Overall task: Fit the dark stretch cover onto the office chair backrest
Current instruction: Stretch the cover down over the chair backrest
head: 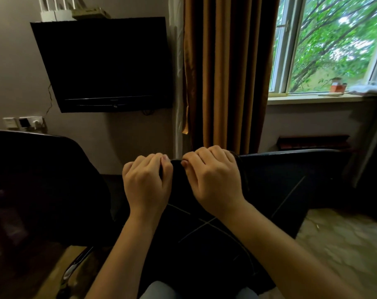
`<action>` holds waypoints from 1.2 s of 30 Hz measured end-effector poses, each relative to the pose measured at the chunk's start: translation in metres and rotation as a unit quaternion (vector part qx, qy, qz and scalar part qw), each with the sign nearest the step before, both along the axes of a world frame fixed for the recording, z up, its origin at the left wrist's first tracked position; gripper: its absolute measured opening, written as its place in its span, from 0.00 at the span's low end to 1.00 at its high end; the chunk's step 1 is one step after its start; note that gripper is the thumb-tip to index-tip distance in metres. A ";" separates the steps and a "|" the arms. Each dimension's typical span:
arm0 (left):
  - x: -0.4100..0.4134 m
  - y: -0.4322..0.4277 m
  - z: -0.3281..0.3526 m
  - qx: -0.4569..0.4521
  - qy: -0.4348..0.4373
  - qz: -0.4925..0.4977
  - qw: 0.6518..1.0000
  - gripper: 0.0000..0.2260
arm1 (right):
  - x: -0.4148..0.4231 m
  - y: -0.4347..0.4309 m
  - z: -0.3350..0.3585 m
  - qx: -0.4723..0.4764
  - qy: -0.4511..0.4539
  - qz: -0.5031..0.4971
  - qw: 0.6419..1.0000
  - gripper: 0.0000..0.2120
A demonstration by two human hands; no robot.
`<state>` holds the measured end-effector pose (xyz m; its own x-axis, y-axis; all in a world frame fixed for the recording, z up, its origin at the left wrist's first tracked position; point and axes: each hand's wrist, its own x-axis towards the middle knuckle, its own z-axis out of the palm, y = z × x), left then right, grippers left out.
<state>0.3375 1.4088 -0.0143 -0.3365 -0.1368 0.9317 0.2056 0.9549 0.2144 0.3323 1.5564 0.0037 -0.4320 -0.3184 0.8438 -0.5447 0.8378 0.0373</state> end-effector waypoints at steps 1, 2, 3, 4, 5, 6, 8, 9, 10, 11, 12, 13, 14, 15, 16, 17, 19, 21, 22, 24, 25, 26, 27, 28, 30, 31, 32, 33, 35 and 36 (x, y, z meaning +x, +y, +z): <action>0.000 0.000 -0.001 -0.009 0.003 0.000 1.000 0.17 | 0.000 0.006 -0.001 0.004 0.004 0.009 1.000 0.15; 0.000 0.000 -0.001 -0.017 0.005 -0.001 1.000 0.17 | 0.000 0.012 -0.001 0.005 0.006 0.020 1.000 0.15; 0.000 0.000 -0.001 -0.022 0.007 -0.002 1.000 0.17 | -0.001 0.019 -0.001 0.002 0.009 0.030 1.000 0.15; 0.000 0.000 -0.002 -0.025 0.011 -0.002 1.000 0.17 | -0.002 0.027 -0.001 -0.005 0.012 0.038 0.999 0.15; -0.001 -0.001 -0.002 -0.027 0.016 -0.002 1.000 0.18 | -0.004 0.036 -0.001 -0.011 0.019 0.042 0.999 0.15; -0.002 -0.002 -0.003 -0.029 0.022 -0.002 0.999 0.18 | -0.007 0.045 -0.002 -0.016 0.029 0.040 0.999 0.14; -0.006 -0.004 -0.005 -0.037 0.039 -0.001 0.999 0.19 | -0.014 0.068 -0.004 -0.022 0.048 0.031 0.998 0.13; -0.009 -0.005 -0.005 -0.044 0.050 0.001 0.998 0.19 | -0.019 0.081 -0.005 -0.026 0.055 0.027 0.998 0.13; -0.012 -0.006 -0.005 -0.051 0.063 0.006 0.997 0.19 | -0.023 0.094 -0.006 -0.030 0.062 0.024 0.997 0.13; -0.016 -0.007 -0.004 -0.058 0.077 0.011 0.995 0.19 | -0.029 0.107 -0.007 -0.036 0.068 0.020 0.997 0.14; -0.019 -0.007 -0.004 -0.064 0.089 0.016 0.994 0.19 | -0.034 0.120 -0.008 -0.043 0.073 0.015 0.996 0.15; -0.021 -0.008 -0.003 -0.067 0.100 0.019 0.993 0.19 | -0.040 0.133 -0.010 -0.052 0.074 0.008 0.996 0.16; -0.022 -0.008 -0.002 -0.069 0.109 0.019 0.992 0.19 | -0.046 0.147 -0.012 -0.065 0.074 -0.001 0.995 0.16; -0.023 -0.008 -0.002 -0.070 0.115 0.018 0.991 0.18 | -0.051 0.161 -0.014 -0.080 0.071 -0.009 0.994 0.17; -0.022 -0.008 -0.002 -0.071 0.120 0.017 0.990 0.18 | -0.056 0.175 -0.016 -0.096 0.067 -0.016 0.993 0.17; -0.021 -0.008 -0.002 -0.074 0.124 0.016 0.989 0.18 | -0.060 0.186 -0.018 -0.112 0.062 -0.021 0.992 0.18; -0.020 -0.009 -0.002 -0.076 0.127 0.016 0.989 0.18 | -0.065 0.200 -0.020 -0.139 0.054 -0.025 0.989 0.19; -0.020 -0.011 -0.002 -0.074 0.124 0.018 0.989 0.18 | -0.068 0.200 -0.018 -0.166 0.045 -0.027 0.985 0.18; -0.020 -0.013 -0.001 -0.072 0.122 0.018 0.990 0.18 | -0.067 0.196 -0.017 -0.179 0.044 -0.031 0.982 0.18; -0.020 -0.018 -0.001 -0.063 0.114 0.012 0.991 0.17 | -0.064 0.186 -0.018 -0.194 0.054 -0.044 0.979 0.18; -0.020 -0.022 -0.001 -0.058 0.108 0.008 0.992 0.16 | -0.061 0.181 -0.019 -0.195 0.062 -0.051 0.977 0.18; -0.019 -0.026 -0.001 -0.052 0.100 0.005 0.994 0.16 | -0.058 0.176 -0.020 -0.195 0.070 -0.058 0.977 0.19; -0.019 -0.029 -0.001 -0.042 0.090 0.003 0.995 0.16 | -0.054 0.172 -0.021 -0.194 0.078 -0.064 0.976 0.19; -0.018 -0.033 0.000 -0.028 0.077 0.001 0.997 0.16 | -0.051 0.167 -0.021 -0.193 0.086 -0.067 0.975 0.18; -0.015 -0.039 0.001 0.003 0.042 -0.005 0.999 0.16 | -0.043 0.156 -0.021 -0.191 0.097 -0.075 0.974 0.17; -0.014 -0.041 0.001 0.014 0.023 -0.010 1.000 0.17 | -0.040 0.152 -0.021 -0.190 0.101 -0.080 0.973 0.17; -0.012 -0.044 0.001 0.022 0.005 -0.015 1.000 0.18 | -0.036 0.148 -0.021 -0.191 0.106 -0.083 0.972 0.16; -0.010 -0.047 0.002 0.026 -0.013 -0.021 0.999 0.18 | -0.033 0.145 -0.022 -0.191 0.108 -0.086 0.972 0.16; -0.005 -0.050 0.003 0.029 -0.043 -0.035 0.998 0.19 | -0.028 0.142 -0.022 -0.191 0.101 -0.089 0.972 0.16; -0.002 -0.051 0.003 0.031 -0.056 -0.042 0.997 0.20 | -0.026 0.141 -0.022 -0.190 0.092 -0.089 0.973 0.17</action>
